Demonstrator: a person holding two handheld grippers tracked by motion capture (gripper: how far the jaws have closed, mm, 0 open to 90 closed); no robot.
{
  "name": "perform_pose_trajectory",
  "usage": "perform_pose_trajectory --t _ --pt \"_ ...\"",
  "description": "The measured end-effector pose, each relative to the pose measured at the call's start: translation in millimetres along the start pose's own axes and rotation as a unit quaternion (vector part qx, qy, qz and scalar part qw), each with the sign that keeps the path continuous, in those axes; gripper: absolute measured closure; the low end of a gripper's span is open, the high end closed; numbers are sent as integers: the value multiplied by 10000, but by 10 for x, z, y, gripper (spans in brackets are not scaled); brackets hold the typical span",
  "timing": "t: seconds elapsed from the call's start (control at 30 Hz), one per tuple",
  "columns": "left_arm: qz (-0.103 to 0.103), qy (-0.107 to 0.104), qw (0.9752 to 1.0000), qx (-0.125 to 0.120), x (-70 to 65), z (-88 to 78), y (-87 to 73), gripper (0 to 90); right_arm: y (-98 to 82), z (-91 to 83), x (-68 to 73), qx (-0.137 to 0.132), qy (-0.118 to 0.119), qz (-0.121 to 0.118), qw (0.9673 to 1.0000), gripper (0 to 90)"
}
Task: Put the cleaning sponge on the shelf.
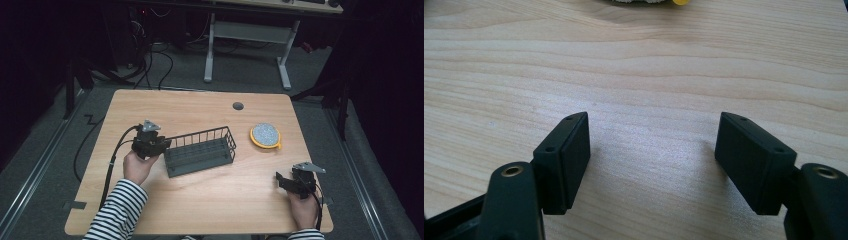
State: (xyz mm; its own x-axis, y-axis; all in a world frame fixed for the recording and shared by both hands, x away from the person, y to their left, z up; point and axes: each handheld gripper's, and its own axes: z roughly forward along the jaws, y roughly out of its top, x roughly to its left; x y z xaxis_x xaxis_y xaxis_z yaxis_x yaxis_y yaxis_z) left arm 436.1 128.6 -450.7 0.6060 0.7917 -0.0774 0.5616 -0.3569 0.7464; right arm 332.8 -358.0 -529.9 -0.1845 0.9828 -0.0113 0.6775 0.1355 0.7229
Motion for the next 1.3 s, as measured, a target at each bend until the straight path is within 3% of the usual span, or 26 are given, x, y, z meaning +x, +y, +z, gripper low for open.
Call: perform_pose_trajectory --t 0.2,0.37,0.83,0.9,1.07,1.3 --pt "124 -141 9998 31 -145 8 4 651 1 -1 -1 10 -5 -15 10000 303" --pt "84 -233 9997 -28 -220 18 -11 650 0 0 1 3 -5 -9 10000 303" --pt "79 -319 9994 -102 -286 38 -20 649 1 0 1 4 -8 -8 10000 304" --pt "66 -377 9992 -91 -284 41 -21 615 0 0 1 4 -7 -8 10000 304" --pt "4 -433 9989 -192 -256 -16 -16 422 1 0 1 3 -9 -8 10000 305" --pt "-102 -403 9981 -461 -168 -229 -24 372 1 0 0 3 -10 -13 10000 304"
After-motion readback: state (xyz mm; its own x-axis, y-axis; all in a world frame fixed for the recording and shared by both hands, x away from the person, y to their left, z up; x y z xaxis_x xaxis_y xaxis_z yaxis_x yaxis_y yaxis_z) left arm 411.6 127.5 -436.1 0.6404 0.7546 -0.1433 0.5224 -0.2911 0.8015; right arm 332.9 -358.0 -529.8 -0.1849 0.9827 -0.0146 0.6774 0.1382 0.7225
